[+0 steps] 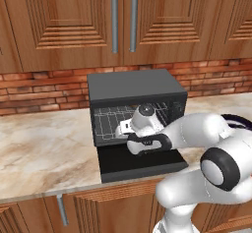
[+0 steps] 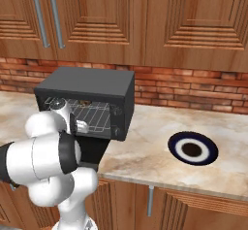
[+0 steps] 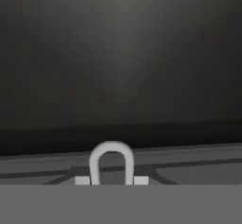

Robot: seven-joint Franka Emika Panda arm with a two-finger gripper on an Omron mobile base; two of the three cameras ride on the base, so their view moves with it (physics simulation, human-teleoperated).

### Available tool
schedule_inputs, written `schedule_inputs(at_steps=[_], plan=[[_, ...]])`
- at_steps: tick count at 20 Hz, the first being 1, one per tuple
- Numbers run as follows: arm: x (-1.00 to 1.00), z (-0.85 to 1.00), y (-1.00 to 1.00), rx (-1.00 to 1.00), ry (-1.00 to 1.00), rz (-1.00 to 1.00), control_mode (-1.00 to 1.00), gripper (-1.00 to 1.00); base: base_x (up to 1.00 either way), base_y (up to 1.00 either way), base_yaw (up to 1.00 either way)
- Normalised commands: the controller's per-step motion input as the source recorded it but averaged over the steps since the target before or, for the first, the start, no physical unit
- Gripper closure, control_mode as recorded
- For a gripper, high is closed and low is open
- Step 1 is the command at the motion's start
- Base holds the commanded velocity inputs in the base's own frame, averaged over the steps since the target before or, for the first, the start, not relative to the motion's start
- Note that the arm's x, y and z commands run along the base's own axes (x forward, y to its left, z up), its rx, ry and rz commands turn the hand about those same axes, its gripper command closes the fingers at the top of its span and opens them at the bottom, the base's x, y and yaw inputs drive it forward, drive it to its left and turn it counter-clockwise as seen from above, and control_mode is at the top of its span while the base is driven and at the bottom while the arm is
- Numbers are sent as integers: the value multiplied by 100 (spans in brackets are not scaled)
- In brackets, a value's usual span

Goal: Open the toaster oven door. Place the bread on the top rack in the toaster oven and place the chicken drumstick on the bottom rack.

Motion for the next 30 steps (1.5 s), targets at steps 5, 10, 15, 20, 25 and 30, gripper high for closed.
schedule_inputs(at_steps=[5, 10, 15, 20, 25, 30], plan=[[-69, 0, 0, 0, 10, 0, -100, 100, 0, 0, 0], [-58, 0, 0, 0, 12, -1, -100, 100, 0, 0, 0], [-29, 49, 0, 0, 4, -3, -100, -100, 0, 0, 0], [-6, 100, -1, 0, 0, -3, -100, -100, 0, 0, 0], [-37, 44, -14, 2, 0, -1, -100, -100, 0, 0, 0], [-22, 33, -31, 5, -1, -2, -100, -100, 0, 0, 0]])
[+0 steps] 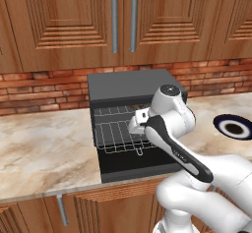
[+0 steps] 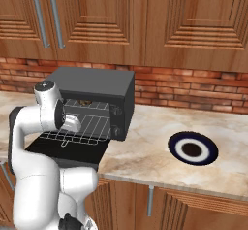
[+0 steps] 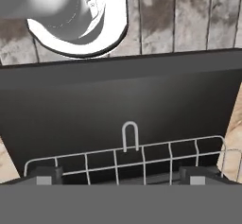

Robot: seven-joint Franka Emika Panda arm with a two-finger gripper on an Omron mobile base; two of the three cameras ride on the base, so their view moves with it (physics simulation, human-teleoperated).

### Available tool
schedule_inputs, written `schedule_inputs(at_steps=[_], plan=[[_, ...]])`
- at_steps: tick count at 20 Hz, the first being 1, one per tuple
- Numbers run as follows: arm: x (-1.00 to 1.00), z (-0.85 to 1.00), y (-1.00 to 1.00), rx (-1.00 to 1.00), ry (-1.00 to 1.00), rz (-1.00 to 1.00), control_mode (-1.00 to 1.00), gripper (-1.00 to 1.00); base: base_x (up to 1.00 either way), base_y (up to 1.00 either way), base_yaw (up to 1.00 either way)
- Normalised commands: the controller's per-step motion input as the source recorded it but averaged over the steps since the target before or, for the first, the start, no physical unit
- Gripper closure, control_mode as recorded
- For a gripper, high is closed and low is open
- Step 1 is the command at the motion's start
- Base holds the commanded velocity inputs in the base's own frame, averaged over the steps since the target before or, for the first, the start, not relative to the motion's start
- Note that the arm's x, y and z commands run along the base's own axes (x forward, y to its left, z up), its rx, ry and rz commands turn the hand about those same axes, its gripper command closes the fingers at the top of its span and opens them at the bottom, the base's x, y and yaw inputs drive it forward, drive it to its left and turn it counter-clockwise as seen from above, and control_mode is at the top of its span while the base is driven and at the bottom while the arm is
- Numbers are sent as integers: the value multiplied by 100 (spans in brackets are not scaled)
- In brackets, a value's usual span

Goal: Open the toaster oven door. Place the bread on the top rack in the toaster oven and place the chicken drumstick on the bottom rack.

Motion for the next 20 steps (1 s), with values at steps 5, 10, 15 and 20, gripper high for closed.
schedule_inputs(at_steps=[5, 10, 15, 20], plan=[[-6, 10, -21, 2, 1, -2, -100, -100, 0, 0, 0], [0, -1, -1, 0, 8, 0, -100, -100, 0, 0, 0], [0, -2, 0, 0, 11, 0, -100, -100, 0, 0, 0], [-2, 0, 7, 0, 7, 0, -100, -100, 0, 0, 0]])
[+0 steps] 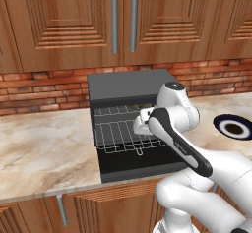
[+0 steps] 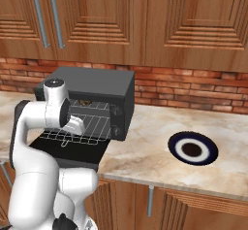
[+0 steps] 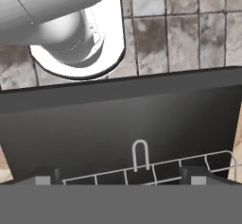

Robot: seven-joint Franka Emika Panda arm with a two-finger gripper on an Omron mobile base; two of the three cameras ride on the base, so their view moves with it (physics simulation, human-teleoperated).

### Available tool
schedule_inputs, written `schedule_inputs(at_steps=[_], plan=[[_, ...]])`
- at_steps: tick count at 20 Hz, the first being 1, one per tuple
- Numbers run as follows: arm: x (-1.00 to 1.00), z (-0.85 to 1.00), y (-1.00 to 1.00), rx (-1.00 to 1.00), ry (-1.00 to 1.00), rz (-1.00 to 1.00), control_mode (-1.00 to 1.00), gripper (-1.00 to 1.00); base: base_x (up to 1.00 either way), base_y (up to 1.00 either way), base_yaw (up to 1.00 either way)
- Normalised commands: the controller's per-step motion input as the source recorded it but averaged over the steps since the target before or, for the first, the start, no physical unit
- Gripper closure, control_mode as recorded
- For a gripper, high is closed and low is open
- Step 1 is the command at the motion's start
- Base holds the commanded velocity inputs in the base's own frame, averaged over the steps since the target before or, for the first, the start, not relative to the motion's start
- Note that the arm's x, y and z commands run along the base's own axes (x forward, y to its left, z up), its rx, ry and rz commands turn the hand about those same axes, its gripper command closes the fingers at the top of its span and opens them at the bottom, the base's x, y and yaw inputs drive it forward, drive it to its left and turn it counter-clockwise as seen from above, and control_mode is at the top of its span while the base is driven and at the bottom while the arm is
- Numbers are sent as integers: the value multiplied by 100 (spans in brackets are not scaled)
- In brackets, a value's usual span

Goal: Open the toaster oven door. Place the bread on the top rack in the toaster oven and place the chicken drumstick on the bottom rack.

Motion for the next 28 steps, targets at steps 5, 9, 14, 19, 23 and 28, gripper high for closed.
schedule_inputs(at_steps=[5, 9, 14, 19, 23, 28], plan=[[-10, 0, 33, 0, 3, 0, -100, -100, 0, 0, 0], [-3, 0, 15, 0, 0, 0, -100, -100, 0, 0, 0], [-1, 0, 0, 0, 0, 0, -100, -100, 0, 0, 0], [0, 0, -4, 0, 0, 0, -100, -100, 0, 0, 0], [-5, 0, -11, 0, 0, 0, -100, -100, 0, 0, 0], [-9, 0, -8, 0, 0, 0, -100, -100, 0, 0, 0]])
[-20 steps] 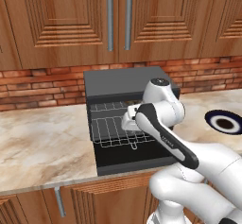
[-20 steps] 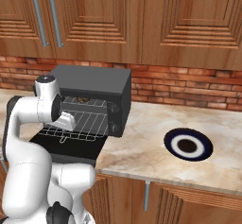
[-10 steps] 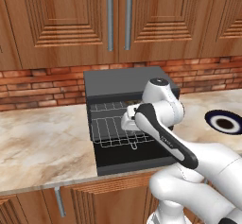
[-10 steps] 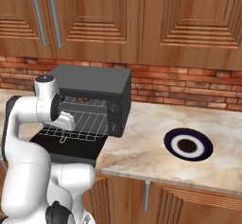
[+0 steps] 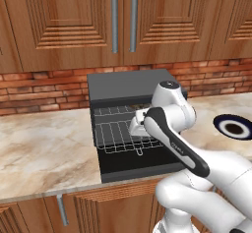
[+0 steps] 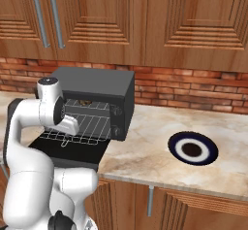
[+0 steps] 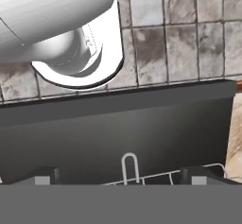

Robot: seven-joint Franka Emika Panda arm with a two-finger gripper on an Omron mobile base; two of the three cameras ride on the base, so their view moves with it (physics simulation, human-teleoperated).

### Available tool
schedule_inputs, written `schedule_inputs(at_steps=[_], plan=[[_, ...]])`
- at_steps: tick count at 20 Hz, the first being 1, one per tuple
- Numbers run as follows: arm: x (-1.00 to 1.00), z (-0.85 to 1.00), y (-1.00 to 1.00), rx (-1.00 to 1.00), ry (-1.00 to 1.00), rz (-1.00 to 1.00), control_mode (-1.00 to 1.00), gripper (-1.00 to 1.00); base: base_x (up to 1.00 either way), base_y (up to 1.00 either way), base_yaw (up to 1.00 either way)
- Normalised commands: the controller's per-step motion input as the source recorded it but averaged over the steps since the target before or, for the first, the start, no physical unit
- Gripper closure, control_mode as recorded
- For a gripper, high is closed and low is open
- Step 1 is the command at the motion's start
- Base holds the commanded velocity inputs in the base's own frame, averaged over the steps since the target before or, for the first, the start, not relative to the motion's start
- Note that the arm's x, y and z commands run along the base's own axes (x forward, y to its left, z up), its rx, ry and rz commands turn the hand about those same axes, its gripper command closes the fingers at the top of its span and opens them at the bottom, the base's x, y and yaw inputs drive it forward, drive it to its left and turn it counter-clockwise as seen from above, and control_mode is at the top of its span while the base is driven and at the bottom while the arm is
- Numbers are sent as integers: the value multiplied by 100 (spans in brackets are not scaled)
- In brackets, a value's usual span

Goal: Open the toaster oven door. Place the bread on the top rack in the toaster oven and place the chicken drumstick on the bottom rack.

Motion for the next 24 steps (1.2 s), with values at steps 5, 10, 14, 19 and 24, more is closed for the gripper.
schedule_inputs(at_steps=[5, 10, 14, 19, 24], plan=[[-1, -1, 0, 0, 1, 0, 100, -100, 0, 0, 0], [0, 0, 0, 0, 0, 0, 100, -100, 0, 18, 0], [0, 0, 0, 0, 0, 0, 100, -100, -1, 65, 0], [0, 0, 0, 0, 0, 0, 100, -100, 0, 66, 0], [0, 0, 0, 0, 0, 0, 100, -100, 0, 65, 0]])
